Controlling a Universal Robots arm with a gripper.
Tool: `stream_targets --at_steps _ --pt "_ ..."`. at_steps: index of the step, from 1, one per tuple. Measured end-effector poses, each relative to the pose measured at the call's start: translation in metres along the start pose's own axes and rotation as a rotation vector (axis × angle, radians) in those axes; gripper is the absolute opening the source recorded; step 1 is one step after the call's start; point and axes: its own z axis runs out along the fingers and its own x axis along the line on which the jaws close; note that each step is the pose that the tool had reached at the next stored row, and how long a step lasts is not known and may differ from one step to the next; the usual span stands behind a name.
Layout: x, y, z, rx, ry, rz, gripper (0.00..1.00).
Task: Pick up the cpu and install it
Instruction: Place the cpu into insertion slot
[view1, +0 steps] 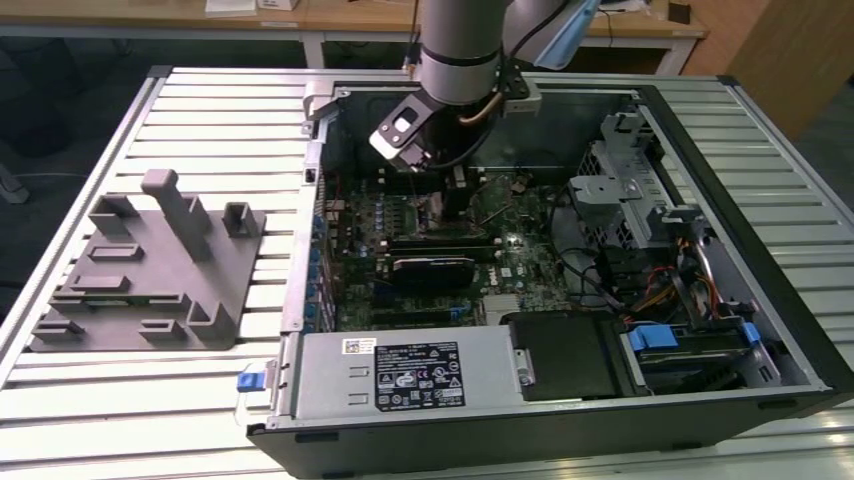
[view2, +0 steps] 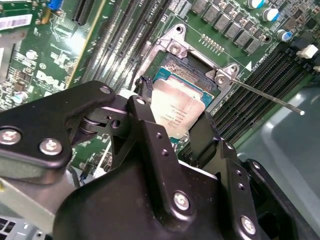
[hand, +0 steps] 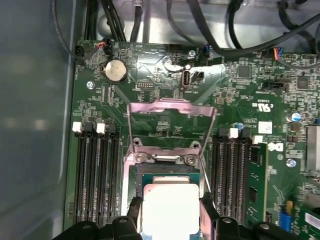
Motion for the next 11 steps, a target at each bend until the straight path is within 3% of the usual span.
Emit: stream_targets --at_steps 11 --pt "0.0072 -0.0028 0.0130 0.0004 -0.0088 0.000 0.54"
